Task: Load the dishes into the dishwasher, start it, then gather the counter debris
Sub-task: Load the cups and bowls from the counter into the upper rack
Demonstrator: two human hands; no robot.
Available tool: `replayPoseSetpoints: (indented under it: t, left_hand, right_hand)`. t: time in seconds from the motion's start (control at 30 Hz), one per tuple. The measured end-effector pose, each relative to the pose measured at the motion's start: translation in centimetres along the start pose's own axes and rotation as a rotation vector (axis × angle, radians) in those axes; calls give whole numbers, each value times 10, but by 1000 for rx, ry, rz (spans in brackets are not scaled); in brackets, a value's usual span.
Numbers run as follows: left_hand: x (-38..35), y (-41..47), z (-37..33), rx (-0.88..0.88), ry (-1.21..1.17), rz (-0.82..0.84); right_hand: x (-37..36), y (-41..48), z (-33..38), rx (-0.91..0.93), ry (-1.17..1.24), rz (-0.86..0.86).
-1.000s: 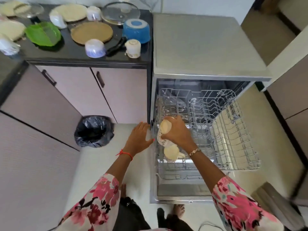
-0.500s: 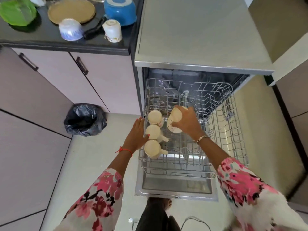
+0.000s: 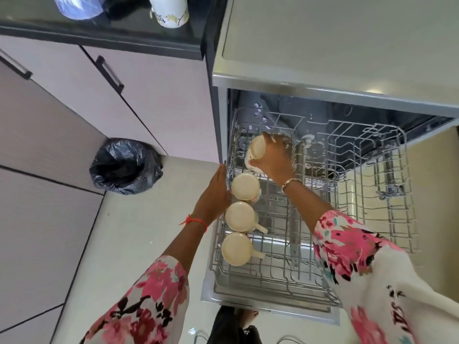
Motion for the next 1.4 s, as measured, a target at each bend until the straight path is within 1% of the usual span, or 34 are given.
replayPoseSetpoints:
  t: [0.13, 0.3, 0.5, 0.73, 0.8, 0.87, 0.97, 1.07, 1.2, 1.33, 1.4]
  left_hand:
    - [-6, 7, 9, -85, 14, -7]
    - [-16, 10, 22, -138, 37, -17]
    - [-17, 11, 21, -105, 86, 5]
    - [-13, 7, 11, -69, 172, 41]
    - [-5, 1, 5, -88, 201, 54]
    - [4, -8, 1, -136, 257, 56]
    - [27, -26, -7, -136, 262, -28]
    - [51, -46, -13, -137, 292, -100]
    - [85, -84, -23, -112, 277, -152]
    - [120, -129, -25, -115, 286, -238]
    - [138, -146, -20, -130, 301, -282]
  right_hand:
    - [-28, 18, 1, -9, 0, 78]
    - [-52, 21, 2, 3, -31, 112]
    - [-54, 22, 2, 6, -26, 149]
    - [-53, 16, -6, -35, 141, 259]
    - [-44, 9, -3, -39, 163, 252]
    - [-33, 0, 4, 3, 158, 194]
    - [-7, -20, 24, 108, 96, 129]
    - [21, -46, 46, 172, 16, 149]
    - [53, -88, 77, 241, -35, 213]
    - [74, -127, 113, 300, -115, 267]
    - [79, -141, 134, 350, -147, 256]
Point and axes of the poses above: each hand's wrist, its own y-axis towards the middle knuckle, its own x-axis out of the back of the hand, z = x × y, the point moved 1 cm from there along y, towards the middle knuckle, and after that the axes turned 1 degree about y, right-handed, at the moved point
